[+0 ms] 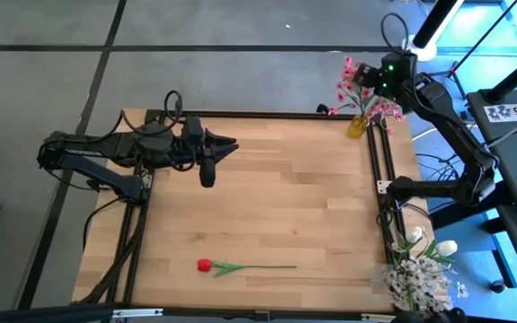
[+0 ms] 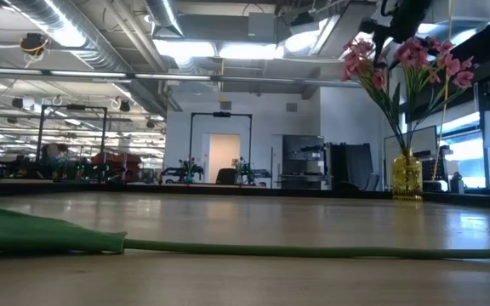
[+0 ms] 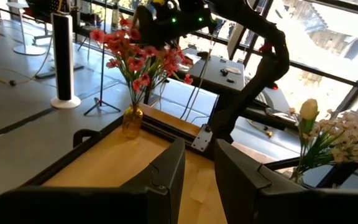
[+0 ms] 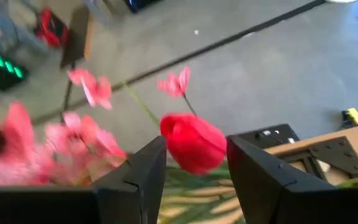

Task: Sort flowers into vase by color
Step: Put the red flower into the yellow vase

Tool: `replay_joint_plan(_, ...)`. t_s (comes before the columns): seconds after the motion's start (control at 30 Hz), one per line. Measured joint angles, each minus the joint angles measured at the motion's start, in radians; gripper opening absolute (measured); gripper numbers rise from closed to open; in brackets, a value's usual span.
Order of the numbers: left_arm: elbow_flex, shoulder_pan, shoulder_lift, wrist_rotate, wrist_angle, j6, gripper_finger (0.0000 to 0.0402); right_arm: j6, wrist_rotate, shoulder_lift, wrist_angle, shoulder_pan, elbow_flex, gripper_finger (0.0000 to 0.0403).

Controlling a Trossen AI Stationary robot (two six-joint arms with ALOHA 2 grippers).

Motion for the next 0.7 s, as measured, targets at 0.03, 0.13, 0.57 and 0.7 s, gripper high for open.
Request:
replay_joint_plan(0.03, 0.0, 0.0, 0.0, 0.006, 0.0, 0.0, 0.0082, 0.022, 0.015, -0.006, 0.016, 0.0, 0.0, 0.017)
replay_joint_plan(0.13, 0.0, 0.0, 0.0, 0.013, 0.0, 0.0, 0.0082, 0.043, 0.039, -0.014, 0.05, 0.0, 0.001, 0.017)
replay_joint_plan(0.57, 0.0, 0.0, 0.0, 0.055, 0.001, 0.026, 0.0082, -0.372, 0.109, -0.122, 0.304, 0.09, 0.001, 0.017)
replay_joint_plan(0.7, 0.0, -0.024, 0.0, 0.159, -0.015, 0.029, 0.0082, -0.583, 0.0, -0.208, 0.378, 0.171, 0.001, 0.017)
